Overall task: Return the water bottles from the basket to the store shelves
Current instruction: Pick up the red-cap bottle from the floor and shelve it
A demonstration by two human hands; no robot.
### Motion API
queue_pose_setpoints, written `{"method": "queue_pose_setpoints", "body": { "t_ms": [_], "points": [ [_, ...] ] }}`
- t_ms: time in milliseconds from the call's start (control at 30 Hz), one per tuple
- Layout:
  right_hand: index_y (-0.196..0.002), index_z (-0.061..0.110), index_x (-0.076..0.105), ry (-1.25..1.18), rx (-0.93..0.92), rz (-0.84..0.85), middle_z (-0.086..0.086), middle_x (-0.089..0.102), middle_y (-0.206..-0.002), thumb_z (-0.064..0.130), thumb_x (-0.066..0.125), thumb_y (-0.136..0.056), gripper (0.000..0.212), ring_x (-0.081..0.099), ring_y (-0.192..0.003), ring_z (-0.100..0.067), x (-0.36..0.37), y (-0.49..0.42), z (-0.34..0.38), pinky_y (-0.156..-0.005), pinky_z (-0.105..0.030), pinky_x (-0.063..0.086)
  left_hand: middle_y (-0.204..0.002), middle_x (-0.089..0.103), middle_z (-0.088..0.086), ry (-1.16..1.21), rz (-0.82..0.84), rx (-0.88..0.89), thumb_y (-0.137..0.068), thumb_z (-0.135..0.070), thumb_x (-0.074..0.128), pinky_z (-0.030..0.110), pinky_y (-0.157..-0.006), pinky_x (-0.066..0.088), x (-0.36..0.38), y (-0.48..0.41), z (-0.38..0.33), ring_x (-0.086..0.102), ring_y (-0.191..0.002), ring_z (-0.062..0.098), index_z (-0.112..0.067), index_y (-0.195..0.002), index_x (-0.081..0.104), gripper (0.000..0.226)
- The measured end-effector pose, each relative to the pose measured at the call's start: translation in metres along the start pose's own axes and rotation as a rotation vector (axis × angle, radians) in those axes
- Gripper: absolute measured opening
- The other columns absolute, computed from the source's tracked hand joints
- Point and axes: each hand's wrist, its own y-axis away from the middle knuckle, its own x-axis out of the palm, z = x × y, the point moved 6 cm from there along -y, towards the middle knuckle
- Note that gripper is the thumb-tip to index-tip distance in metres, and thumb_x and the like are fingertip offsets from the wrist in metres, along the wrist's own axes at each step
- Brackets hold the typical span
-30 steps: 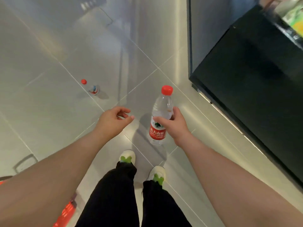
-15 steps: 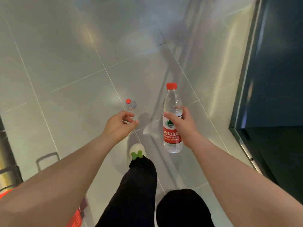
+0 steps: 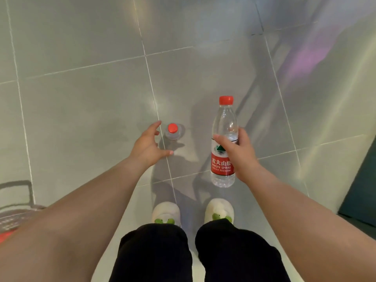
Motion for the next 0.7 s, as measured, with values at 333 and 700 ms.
{"method": "queue_pose_setpoints", "body": {
  "t_ms": [333, 700],
  "points": [
    [-0.105, 0.029, 0.056, 0.148, -0.131, 0.073, 0.002, 0.069, -0.095, 0.028, 0.078, -0.071, 0.04, 0.069, -0.09, -0.019, 0.012, -0.142, -0.044, -0.086, -0.042, 0.055, -0.118, 0.059, -0.002, -0.031, -0.001, 0.161, -0.058, -0.006, 0.088, 0.017, -0.087, 0.036, 0.064, -0.137, 0.036, 0.058, -0.113, 0.022, -0.022, -0.128, 0.054, 0.08],
    [-0.112, 0.026, 0.055, 0.108, -0.085, 0.101, 0.001, 0.069, -0.099, 0.029, 0.075, -0.075, 0.042, 0.07, -0.089, -0.021, 0.013, -0.025, 0.051, -0.081, -0.041, 0.057, -0.104, 0.069, -0.004, 0.507, 0.075, -0.06, -0.063, -0.024, 0.086, 0.029, -0.076, 0.052, -0.012, -0.008, -0.039, 0.067, -0.095, 0.013, -0.023, -0.113, 0.058, 0.057]
  ]
}}
